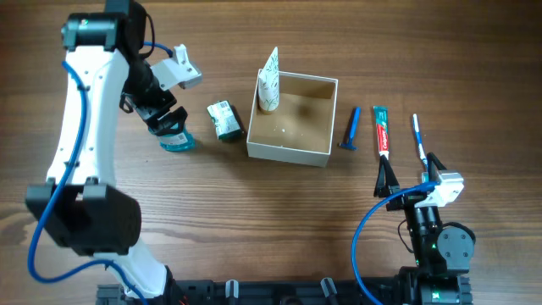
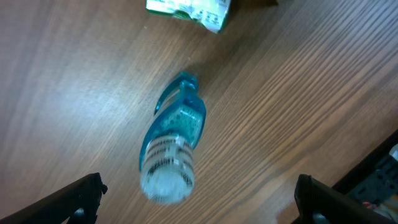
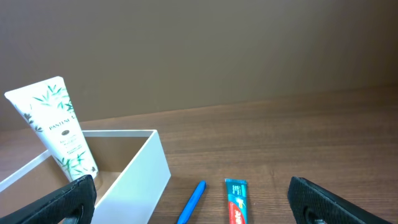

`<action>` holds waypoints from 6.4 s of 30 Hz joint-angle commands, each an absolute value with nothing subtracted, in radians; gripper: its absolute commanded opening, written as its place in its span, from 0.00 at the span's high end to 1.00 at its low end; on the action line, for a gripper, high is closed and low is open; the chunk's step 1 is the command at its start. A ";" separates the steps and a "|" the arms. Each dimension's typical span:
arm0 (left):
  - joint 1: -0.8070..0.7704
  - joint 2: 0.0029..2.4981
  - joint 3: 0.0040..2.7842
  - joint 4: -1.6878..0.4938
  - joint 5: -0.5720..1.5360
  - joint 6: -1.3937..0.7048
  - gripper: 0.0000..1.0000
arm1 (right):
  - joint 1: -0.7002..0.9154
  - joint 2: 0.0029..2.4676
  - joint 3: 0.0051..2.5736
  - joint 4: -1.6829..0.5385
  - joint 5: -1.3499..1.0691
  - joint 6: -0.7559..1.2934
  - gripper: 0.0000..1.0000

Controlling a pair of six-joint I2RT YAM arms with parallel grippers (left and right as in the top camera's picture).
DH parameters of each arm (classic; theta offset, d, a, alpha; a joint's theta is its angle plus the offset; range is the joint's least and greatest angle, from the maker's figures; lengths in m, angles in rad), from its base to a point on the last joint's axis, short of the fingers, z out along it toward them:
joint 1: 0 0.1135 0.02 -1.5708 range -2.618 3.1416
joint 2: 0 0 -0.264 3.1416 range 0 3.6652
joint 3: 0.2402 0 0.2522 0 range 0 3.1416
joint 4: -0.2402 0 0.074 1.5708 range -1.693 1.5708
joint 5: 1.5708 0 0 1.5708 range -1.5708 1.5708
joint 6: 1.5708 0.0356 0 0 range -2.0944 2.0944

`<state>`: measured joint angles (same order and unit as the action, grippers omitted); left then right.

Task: Pack container
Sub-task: 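Move the left gripper back over the blue mouthwash bottle, then lower the left gripper around the mouthwash bottle and close on it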

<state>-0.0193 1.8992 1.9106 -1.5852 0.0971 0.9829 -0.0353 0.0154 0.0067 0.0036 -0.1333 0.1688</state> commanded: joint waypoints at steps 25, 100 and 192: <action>0.051 2.014 1.915 -1.571 0.185 1.040 0.00 | -0.030 0.004 0.005 0.007 -0.119 0.157 0.00; 0.082 1.898 1.999 -1.457 0.044 -1.090 0.00 | -0.030 0.004 0.006 0.007 -0.119 0.157 0.00; -0.020 1.898 1.621 -1.321 -0.073 -1.456 0.01 | -0.030 0.004 0.005 0.007 -0.119 0.157 0.00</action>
